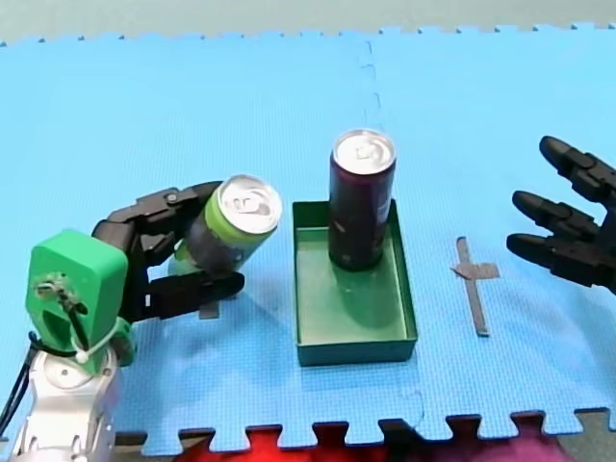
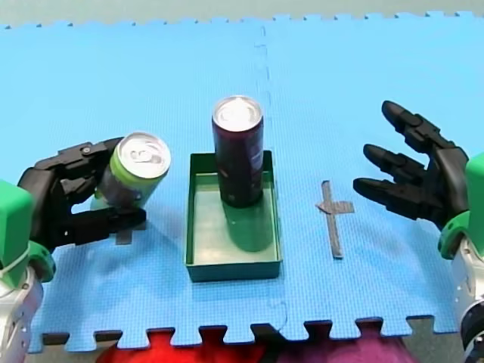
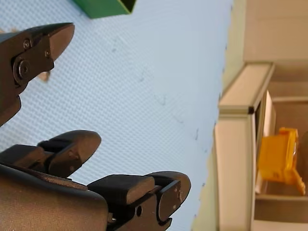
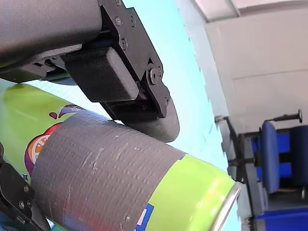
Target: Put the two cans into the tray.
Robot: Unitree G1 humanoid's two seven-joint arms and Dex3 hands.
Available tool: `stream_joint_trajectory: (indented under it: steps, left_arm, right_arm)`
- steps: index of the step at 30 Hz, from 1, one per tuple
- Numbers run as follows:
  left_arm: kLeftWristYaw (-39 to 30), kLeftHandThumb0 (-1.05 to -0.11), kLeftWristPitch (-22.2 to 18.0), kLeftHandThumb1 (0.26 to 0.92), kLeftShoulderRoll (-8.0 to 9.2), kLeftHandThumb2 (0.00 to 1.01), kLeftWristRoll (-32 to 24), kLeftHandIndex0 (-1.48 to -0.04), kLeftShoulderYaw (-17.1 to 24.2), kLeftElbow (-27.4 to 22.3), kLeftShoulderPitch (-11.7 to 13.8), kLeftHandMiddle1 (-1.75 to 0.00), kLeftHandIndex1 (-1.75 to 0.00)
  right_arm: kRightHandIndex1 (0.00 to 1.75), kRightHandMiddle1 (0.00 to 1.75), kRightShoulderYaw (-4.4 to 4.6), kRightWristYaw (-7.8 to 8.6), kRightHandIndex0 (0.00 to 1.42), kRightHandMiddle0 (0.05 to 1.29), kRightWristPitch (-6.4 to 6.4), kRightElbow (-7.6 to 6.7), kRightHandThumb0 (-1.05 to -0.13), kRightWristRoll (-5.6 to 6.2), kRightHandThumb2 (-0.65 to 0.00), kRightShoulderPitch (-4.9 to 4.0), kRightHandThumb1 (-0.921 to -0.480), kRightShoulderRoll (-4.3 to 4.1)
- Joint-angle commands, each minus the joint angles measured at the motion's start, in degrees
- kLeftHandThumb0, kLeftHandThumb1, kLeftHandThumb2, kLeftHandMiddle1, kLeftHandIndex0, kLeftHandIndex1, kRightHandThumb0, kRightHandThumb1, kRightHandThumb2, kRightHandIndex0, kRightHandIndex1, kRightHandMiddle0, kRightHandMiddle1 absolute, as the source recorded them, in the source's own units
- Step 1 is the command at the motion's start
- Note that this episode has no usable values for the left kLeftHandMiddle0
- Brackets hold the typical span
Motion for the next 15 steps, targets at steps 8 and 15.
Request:
stream_joint_trajectory:
  steps: [8, 15]
  left_arm:
    - [-1.3, -0.394, 6.3, 0.738, -0.5, 0.0, -4.9, -1.29, 2.0, -11.0, 2.3, 0.0, 0.0]
    - [-1.8, -0.392, 7.0, 0.738, -1.76, 0.0, -7.1, -1.29, 3.1, -12.6, 2.7, 0.0, 0.0]
  right_arm:
    - [0.0, 0.0, 0.77, -1.22, 0.51, 0.35, 0.31, -0.02, -0.806, -1.13, -0.002, 0.74, -0.677, -0.86]
    - [0.0, 0.0, 0.87, -1.42, 0.51, 0.35, 0.39, -0.08, -0.809, -1.19, -0.002, 0.83, -0.68, -0.82]
